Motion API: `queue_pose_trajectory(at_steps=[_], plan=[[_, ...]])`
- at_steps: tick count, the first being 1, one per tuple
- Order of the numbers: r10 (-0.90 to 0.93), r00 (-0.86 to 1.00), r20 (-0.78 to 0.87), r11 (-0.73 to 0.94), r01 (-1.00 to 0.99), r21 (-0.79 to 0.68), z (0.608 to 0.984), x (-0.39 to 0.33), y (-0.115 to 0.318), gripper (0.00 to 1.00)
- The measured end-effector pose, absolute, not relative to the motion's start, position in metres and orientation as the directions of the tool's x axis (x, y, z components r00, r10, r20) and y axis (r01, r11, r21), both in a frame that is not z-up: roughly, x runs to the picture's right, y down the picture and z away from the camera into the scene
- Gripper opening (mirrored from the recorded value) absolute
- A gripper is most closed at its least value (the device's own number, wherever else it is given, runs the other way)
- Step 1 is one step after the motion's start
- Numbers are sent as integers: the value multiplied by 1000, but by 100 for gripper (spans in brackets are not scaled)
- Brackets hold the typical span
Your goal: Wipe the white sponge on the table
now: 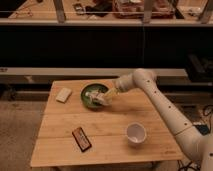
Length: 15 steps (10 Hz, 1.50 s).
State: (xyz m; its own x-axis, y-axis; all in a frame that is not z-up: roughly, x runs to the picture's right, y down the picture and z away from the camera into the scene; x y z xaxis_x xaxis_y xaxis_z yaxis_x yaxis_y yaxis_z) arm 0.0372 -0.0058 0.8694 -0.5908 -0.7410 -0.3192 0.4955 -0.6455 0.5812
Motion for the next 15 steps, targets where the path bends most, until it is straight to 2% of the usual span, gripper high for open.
queue_pose_trajectory(at_steps=[12, 13, 15], plan=[[-740, -592, -319, -646, 494, 582, 868, 37, -6, 80], [-731, -598, -328, -655, 483, 581, 865, 36, -8, 80], [-641, -648, -410, -735, 365, 572, 834, 9, -22, 80]])
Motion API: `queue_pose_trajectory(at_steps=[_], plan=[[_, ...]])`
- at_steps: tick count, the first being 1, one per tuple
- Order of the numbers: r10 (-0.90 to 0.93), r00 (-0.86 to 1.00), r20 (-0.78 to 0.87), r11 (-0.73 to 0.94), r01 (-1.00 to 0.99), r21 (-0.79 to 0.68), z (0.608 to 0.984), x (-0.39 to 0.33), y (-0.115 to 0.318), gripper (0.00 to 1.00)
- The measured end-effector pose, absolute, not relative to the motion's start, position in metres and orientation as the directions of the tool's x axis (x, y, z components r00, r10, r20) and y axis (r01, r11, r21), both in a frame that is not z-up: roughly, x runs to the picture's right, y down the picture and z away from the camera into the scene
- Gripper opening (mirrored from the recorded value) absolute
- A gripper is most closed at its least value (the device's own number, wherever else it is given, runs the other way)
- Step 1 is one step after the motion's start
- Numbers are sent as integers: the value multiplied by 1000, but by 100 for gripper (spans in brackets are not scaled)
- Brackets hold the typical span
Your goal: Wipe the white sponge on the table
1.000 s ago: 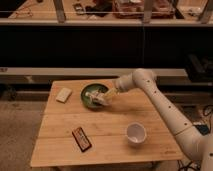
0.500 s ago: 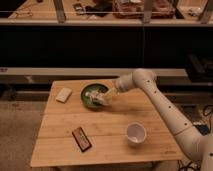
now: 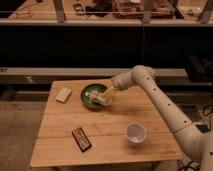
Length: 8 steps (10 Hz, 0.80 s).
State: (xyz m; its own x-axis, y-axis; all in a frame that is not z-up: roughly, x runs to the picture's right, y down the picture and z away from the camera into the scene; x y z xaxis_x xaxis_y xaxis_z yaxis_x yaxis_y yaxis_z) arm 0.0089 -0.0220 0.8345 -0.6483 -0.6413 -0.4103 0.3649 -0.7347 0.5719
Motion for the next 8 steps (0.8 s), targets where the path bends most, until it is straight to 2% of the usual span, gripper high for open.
queue_pose_trajectory(at_steps=[2, 4, 5, 8], plan=[[-461, -695, -551, -833, 125, 539, 774, -50, -27, 80], [-344, -686, -641, -862, -40, 505, 736, -82, -18, 80], [-304, -676, -672, -867, -97, 489, 722, -93, -15, 80], [-301, -675, -673, -867, -100, 488, 721, -91, -14, 80]])
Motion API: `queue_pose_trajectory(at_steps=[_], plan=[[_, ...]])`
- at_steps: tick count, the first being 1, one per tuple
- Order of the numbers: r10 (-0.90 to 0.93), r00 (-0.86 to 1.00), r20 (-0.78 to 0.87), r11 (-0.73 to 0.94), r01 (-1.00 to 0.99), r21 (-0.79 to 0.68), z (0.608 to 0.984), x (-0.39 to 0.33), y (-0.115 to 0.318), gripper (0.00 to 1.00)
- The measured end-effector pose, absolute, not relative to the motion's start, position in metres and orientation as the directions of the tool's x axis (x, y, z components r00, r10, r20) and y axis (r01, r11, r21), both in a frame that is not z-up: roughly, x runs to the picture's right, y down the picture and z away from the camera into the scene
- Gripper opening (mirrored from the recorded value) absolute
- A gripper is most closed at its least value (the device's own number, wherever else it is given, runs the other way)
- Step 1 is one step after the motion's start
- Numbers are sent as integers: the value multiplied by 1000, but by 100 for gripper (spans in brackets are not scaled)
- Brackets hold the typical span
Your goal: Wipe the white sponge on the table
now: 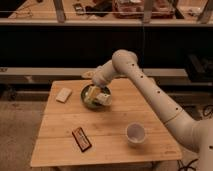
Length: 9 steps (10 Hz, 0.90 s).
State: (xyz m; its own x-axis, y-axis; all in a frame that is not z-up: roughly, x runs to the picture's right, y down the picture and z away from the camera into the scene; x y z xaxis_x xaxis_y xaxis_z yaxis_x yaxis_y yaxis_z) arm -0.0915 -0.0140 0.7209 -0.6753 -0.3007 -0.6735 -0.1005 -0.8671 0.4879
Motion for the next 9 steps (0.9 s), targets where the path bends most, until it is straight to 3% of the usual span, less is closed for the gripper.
queue_pose_trajectory(at_steps=[5, 9], plan=[[-173, -766, -619, -886, -154, 438, 745, -112, -33, 80], [-303, -793, -528, -848, -29, 529, 780, -139, -54, 80]])
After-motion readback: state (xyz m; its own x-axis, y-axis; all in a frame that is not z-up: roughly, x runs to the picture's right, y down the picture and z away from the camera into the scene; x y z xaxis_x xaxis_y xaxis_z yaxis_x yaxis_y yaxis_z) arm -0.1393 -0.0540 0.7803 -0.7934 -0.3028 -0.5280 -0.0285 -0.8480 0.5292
